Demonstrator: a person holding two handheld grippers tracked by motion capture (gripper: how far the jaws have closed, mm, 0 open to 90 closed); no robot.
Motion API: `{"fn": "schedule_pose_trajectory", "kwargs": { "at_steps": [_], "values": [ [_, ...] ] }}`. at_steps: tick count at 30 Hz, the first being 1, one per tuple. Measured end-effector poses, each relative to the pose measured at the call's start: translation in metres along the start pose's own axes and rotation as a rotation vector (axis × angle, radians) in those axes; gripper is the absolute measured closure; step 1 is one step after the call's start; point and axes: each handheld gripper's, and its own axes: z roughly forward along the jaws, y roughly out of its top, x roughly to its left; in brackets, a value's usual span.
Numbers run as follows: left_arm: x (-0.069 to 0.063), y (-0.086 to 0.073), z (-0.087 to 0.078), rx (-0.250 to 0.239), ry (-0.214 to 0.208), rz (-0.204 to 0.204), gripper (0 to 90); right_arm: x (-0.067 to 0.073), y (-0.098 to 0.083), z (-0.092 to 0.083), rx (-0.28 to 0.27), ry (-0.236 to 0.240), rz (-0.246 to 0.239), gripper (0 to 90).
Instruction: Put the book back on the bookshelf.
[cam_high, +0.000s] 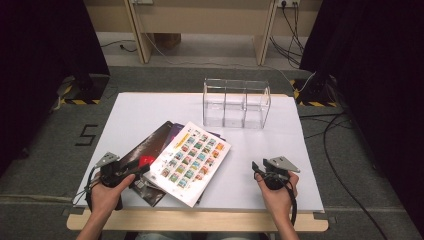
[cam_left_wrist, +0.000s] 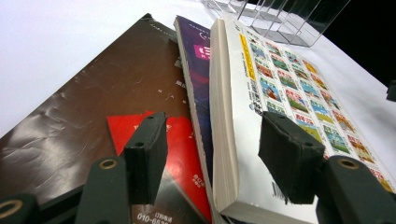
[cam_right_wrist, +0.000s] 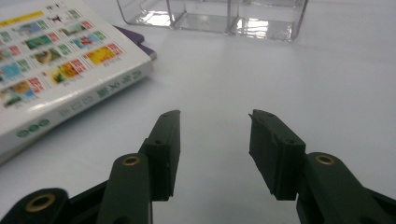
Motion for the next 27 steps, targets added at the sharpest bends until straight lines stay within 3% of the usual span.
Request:
{"fn": "schedule_pose_trajectory", "kwargs": {
  "at_steps": [11,17,21,27],
  "values": [
    [-0.01,0.013,0.013,0.04,-0.03,0.02,45.6,0.025,0.024,0.008,0.023,0.083,-0.006,51.7],
    [-0.017,0.025,0.027,0.093,-0.061,0.045,49.4,0.035,0.03,0.02,0.065,0.139,0.016,51.4],
    [-0.021,0.036,0.044,0.142,-0.08,0.047,49.8,0.041,0.03,0.028,0.101,0.178,0.025,50.8],
    [-0.023,0.049,0.07,0.196,-0.071,0.061,49.4,0.051,0.031,0.038,0.141,0.227,0.029,49.9]
  ]
}}
